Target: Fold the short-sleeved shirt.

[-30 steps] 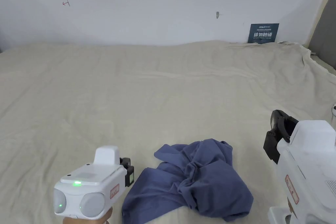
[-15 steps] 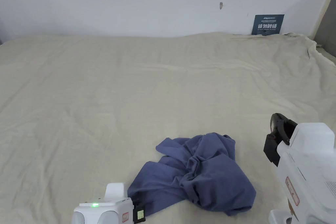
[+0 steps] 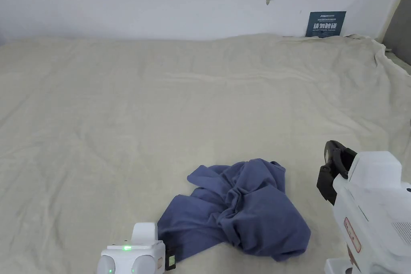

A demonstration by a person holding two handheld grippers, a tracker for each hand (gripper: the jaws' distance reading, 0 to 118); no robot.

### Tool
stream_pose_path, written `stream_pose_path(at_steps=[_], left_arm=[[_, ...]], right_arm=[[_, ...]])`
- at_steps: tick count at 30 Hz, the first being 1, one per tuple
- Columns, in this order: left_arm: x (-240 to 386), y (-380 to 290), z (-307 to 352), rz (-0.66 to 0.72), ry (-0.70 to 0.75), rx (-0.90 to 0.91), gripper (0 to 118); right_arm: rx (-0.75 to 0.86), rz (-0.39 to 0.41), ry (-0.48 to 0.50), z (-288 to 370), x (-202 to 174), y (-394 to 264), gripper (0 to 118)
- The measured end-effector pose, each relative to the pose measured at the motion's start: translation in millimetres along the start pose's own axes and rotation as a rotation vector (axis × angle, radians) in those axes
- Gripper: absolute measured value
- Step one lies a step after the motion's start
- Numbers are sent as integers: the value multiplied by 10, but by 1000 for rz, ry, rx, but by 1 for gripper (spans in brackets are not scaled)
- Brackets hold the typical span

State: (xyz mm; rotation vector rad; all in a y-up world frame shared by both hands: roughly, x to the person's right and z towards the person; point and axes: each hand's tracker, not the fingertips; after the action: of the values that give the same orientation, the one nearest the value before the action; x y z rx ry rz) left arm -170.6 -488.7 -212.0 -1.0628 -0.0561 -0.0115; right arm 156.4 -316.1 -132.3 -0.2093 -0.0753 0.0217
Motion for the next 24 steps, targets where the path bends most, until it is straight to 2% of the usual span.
stream_pose_path(at_steps=[2, 3, 7, 9, 12, 19, 20, 21, 23, 24], left_arm=[[15, -12, 27, -9, -42, 28, 7], [24, -13, 25, -4, -58, 24, 5], [35, -35, 83, -13, -71, 50, 1], [-16, -17, 162, 27, -117, 73, 1], [-55, 38, 344, 16, -142, 108, 1], [-174, 193, 606, 46, -206, 155, 1], [-185, 202, 617, 50, -211, 158, 1], [-193, 209, 625, 53, -214, 161, 1], [-184, 229, 632, 55, -219, 161, 1], [-182, 229, 633, 53, -220, 161, 1]], right_arm=[[-7, 2, -5, -8, 12, -9, 0], [-12, 1, -6, -17, 26, -17, 0], [-51, -10, -14, -71, 97, -71, 0], [-99, -28, -6, -112, 100, -93, 0], [-209, -61, 11, -305, 188, -220, 0], [-441, -23, 39, -879, 284, -572, 4], [-468, -13, 34, -951, 279, -629, 10], [-492, 1, 29, -1020, 279, -682, 26], [-560, -9, 31, -1205, 289, -783, 69], [-569, -29, 40, -1241, 258, -785, 73]])
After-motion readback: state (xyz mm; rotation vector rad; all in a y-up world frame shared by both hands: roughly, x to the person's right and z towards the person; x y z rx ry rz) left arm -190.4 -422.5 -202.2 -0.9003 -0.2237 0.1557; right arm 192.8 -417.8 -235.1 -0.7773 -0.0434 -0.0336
